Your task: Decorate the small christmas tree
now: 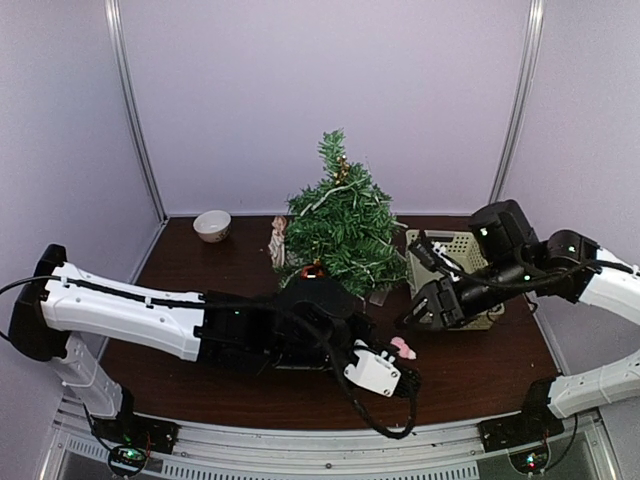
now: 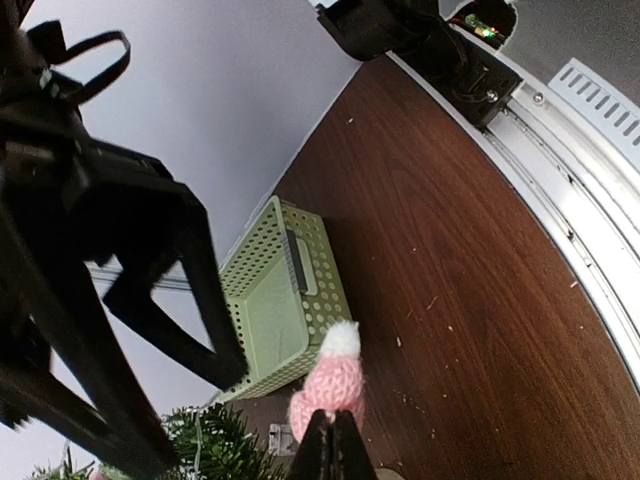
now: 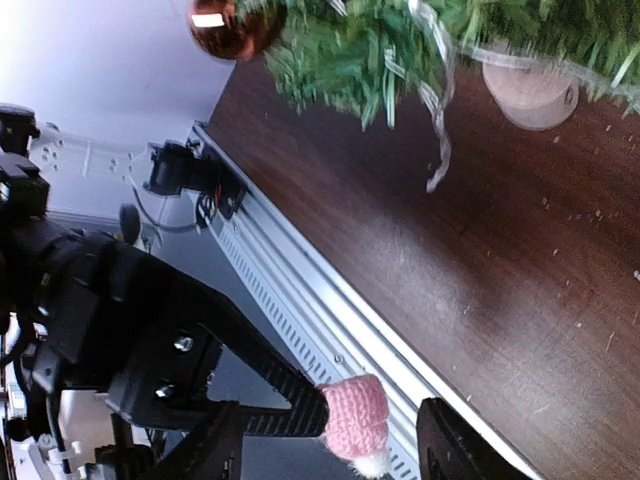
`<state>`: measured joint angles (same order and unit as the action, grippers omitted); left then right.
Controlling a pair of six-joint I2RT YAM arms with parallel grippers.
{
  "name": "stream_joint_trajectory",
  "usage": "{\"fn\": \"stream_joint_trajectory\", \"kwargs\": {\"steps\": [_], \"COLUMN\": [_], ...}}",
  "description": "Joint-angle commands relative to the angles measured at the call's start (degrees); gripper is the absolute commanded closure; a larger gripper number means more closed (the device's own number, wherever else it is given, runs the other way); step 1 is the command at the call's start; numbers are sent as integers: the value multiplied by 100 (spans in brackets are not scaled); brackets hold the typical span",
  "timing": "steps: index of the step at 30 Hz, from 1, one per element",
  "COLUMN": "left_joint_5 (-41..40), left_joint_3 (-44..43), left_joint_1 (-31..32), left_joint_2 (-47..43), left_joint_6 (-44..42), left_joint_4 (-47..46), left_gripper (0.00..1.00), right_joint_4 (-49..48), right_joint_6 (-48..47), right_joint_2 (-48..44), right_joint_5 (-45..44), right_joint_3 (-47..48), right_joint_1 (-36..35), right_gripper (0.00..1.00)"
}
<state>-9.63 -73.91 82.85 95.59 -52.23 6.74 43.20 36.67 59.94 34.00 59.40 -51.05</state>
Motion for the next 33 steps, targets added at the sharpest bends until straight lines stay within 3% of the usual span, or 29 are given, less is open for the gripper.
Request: {"fn": "stream_joint_trajectory", "kwargs": {"steps": [1, 5, 9, 16, 24, 29, 33], "left_joint_5": [742, 1279, 1460, 2056, 2106, 2137, 2141], "left_joint_3": [401, 850, 1168, 1353, 1490, 1498, 1527], "left_joint_1": [-449, -905, -1021, -1121, -1139, -1140, -1141], "left_joint_2": [-652, -1011, -1180, -1279, -1384, -1374, -1374], "left_joint_6": [1304, 2845, 3866, 5551, 6016, 6015, 6024], "left_joint_4": [-729, -1609, -2578, -3693, -4153, -4203, -4219], "left_gripper": [100, 100, 100, 100, 100, 100, 100], "right_joint_4": [137, -682, -1630, -1700, -2106, -2224, -2228], "right_joint_6": [-640, -740, -782, -1796, -2219, -2273, -2300], "right_joint_2": [-514, -1182, -1655, -1320, -1011, -883, -791], "right_joint_5": [-650, -586, -447, -209, -112, -73, -36], "right_joint_3": [503, 55, -265, 115, 243, 346, 433], "right_joint_1": [221, 227, 209, -73, -441, -498, -525], "right_gripper": [32, 33, 34, 37, 44, 61, 67]}}
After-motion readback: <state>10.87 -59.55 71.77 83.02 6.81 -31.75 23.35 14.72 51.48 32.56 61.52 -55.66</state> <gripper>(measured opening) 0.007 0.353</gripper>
